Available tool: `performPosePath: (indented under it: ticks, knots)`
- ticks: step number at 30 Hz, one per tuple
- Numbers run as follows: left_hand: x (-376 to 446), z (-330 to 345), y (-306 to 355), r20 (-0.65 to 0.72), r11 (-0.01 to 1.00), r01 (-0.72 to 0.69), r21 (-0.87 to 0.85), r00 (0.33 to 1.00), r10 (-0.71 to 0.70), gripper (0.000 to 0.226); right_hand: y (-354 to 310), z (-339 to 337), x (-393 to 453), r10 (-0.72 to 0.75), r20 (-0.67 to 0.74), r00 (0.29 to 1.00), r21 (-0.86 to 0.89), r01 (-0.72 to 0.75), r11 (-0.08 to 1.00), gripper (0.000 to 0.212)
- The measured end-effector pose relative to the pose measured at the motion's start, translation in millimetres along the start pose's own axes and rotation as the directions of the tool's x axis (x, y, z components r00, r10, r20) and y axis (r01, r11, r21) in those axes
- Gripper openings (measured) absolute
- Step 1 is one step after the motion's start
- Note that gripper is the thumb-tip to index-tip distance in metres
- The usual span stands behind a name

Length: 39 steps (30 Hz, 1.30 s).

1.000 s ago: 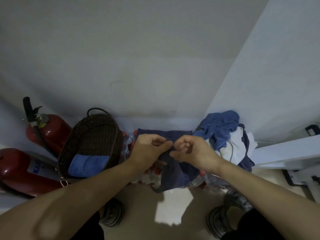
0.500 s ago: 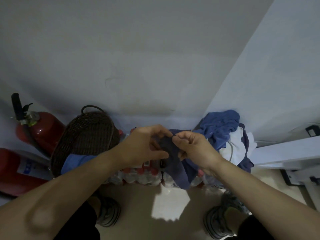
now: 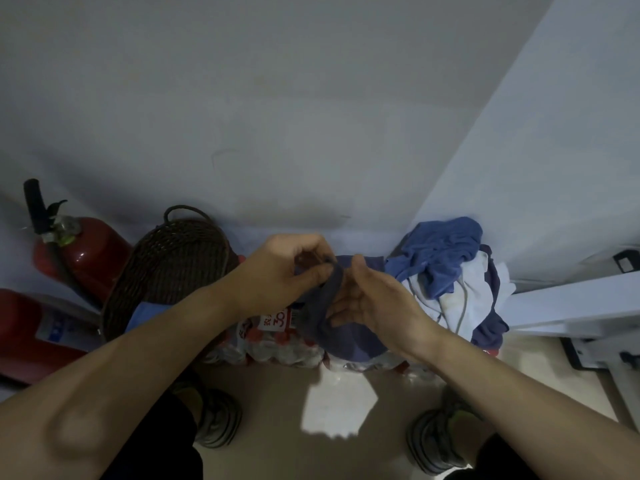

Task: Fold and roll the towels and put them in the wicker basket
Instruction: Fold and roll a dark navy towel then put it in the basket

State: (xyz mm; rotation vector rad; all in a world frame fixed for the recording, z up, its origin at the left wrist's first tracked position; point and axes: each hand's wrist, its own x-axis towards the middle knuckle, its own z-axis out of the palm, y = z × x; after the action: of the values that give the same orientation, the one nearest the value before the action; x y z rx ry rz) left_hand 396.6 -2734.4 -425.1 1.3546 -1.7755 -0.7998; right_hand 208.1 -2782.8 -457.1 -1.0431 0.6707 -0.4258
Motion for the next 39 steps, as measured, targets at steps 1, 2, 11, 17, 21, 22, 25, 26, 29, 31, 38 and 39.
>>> performPosePath:
  ticks: [1,2,11,17,21,22,25,26,29,31,38,39]
  knots:
    - [0.0,-0.2,0.1,-0.013,0.999,0.028,-0.033,0.999,-0.029,0.005,0.4,2.0,-1.3,-0.025,0.01,1.0,-0.028,0.025,0.999,0.072]
    - [0.2,-0.5,0.1,-0.022,0.997,0.05,-0.058,0.998,-0.051,0.006,1.7,3.4,-2.4,-0.066,0.012,0.998,-0.093,0.066,0.993,0.069]
    - [2.1,2.6,3.5,0.04,0.975,0.173,-0.137,0.985,-0.169,0.02,10.4,4.6,1.3,-0.219,-0.114,0.969,-0.238,0.188,0.953,0.032]
    - [3.0,18.3,8.1,-0.09,0.981,0.152,-0.123,0.982,-0.164,0.018,7.5,10.9,0.8,-0.235,-0.183,0.955,-0.202,0.198,0.959,0.037]
    - [6.3,20.3,7.5,-0.17,0.983,0.121,-0.138,0.975,-0.144,0.022,13.0,16.0,-5.4,-0.529,-0.243,0.813,-0.532,0.344,0.773,0.045]
    - [6.9,20.6,6.8,-0.167,0.981,0.127,-0.146,0.974,-0.15,0.023,14.7,15.8,-5.0,-0.563,-0.225,0.796,-0.59,0.348,0.728,0.044]
    - [8.0,20.0,5.6,-0.15,0.966,0.157,-0.207,0.97,-0.19,0.024,16.4,16.2,-2.2,-0.577,-0.214,0.788,-0.644,0.33,0.69,0.027]
    - [8.2,19.8,5.6,-0.149,0.959,0.16,-0.235,0.969,-0.198,0.023,16.7,15.9,-1.7,-0.584,-0.227,0.779,-0.643,0.331,0.691,0.021]
    - [8.3,21.1,5.8,-0.143,0.954,0.155,-0.255,0.97,-0.196,0.022,16.7,15.4,-0.7,-0.606,-0.248,0.756,-0.632,0.348,0.693,0.018]
    - [7.9,21.8,6.2,-0.128,0.95,0.153,-0.27,0.973,-0.193,0.022,15.1,15.3,0.5,-0.594,-0.24,0.768,-0.629,0.343,0.697,0.024]
    - [8.4,19.4,5.6,-0.101,0.949,0.139,-0.283,0.98,-0.174,0.026,10.9,10.9,5.0,-0.466,-0.167,0.869,-0.509,0.329,0.795,0.007]
    - [9.3,18.6,4.1,-0.112,0.949,0.142,-0.281,0.977,-0.179,0.026,9.1,10.2,5.9,-0.439,-0.178,0.881,-0.453,0.323,0.831,0.007]
